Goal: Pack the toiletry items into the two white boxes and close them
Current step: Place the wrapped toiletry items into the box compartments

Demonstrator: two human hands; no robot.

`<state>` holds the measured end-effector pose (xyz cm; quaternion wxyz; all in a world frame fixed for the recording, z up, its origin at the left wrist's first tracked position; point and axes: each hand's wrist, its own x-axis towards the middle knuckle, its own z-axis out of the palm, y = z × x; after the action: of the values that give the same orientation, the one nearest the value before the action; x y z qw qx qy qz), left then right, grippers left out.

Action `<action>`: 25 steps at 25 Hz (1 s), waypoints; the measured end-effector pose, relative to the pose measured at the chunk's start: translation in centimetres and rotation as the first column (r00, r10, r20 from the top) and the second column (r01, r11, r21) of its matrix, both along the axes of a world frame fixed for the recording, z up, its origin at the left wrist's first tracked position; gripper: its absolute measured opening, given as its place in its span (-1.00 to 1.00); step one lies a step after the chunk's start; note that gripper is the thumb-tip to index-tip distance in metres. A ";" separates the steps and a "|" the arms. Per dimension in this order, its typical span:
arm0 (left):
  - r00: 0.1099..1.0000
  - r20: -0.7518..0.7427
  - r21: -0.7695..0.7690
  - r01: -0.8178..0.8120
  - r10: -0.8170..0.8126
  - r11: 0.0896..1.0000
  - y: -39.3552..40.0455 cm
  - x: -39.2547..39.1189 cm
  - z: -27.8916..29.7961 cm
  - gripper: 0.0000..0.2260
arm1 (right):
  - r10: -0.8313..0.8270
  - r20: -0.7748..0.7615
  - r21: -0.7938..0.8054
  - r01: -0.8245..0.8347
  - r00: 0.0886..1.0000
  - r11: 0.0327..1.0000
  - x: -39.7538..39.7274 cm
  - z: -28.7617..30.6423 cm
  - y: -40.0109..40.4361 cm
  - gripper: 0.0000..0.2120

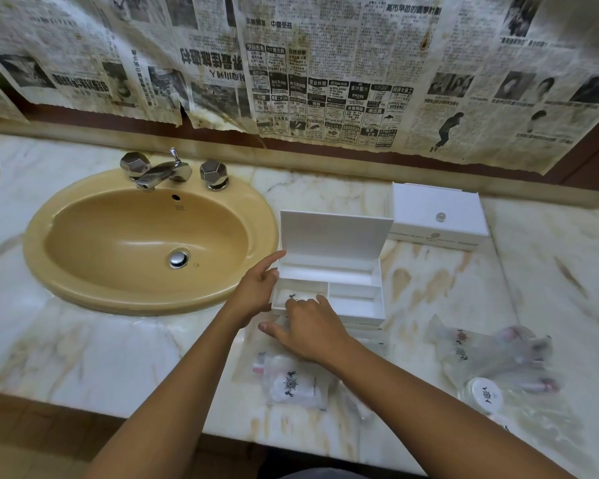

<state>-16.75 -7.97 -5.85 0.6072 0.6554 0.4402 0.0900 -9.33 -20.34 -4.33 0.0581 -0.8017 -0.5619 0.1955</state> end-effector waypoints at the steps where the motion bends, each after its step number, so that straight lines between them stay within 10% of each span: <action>1: 1.000 0.000 -0.001 -0.001 0.001 1.000 0.0 0.0 0.0 -0.60 | -0.004 -0.002 0.007 0.004 1.000 1.000 0.0 0.1 0.0 -0.38; 7: 1.000 0.009 0.011 0.004 -0.004 1.000 -0.1 -0.2 0.2 -0.61 | 0.052 0.172 0.420 -0.121 0.984 0.899 -0.8 -0.1 -3.1 -0.74; 17: 0.997 0.071 -0.073 -0.011 0.016 0.997 -0.8 -0.8 0.6 -0.66 | 0.243 0.102 0.136 -0.255 0.965 0.957 -2.8 -3.1 -7.9 -0.72; 25: 0.997 0.077 -0.095 -0.012 0.019 0.995 -1.0 -0.9 1.0 -0.68 | 0.128 -0.342 0.293 -0.024 0.931 0.956 -1.4 -1.3 -7.3 -0.77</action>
<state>-17.64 -8.94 -4.88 0.6534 0.6186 0.4250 0.0991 -10.77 -27.65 -5.64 0.2656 -0.7136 -0.5950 0.2573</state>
